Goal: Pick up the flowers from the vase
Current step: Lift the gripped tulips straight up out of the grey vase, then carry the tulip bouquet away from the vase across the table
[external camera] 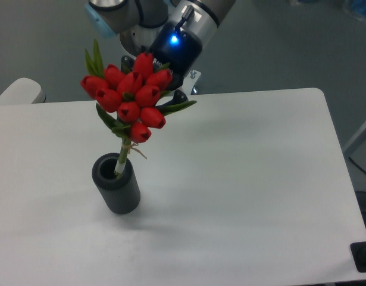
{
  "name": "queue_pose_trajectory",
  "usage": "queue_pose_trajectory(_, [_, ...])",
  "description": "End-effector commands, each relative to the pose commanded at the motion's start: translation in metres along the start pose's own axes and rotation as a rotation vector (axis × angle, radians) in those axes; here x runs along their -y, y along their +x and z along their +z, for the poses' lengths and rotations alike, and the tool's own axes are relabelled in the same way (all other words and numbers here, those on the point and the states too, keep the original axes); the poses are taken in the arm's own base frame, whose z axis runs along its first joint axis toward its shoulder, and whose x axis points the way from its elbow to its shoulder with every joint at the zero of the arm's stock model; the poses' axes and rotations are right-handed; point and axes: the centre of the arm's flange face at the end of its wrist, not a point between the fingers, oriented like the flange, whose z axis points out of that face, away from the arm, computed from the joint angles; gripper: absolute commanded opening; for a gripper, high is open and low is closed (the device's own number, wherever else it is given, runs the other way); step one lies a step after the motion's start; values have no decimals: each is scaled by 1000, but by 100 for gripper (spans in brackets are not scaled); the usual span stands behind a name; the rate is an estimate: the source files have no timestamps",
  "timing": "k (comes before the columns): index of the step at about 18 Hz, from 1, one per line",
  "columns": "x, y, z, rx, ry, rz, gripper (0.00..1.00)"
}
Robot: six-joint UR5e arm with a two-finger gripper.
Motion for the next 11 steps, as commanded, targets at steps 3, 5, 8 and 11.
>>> queue_pose_trajectory(3, [-1,-21,-12,35,4,4,28])
queue_pose_trajectory(5, [-8,-62,-14,58,1,-19,28])
queue_pose_trajectory(8, [-2,-112,-6,74,-4,-15,28])
queue_pose_trajectory(11, [-10,-155,4,91,-22,-26,28])
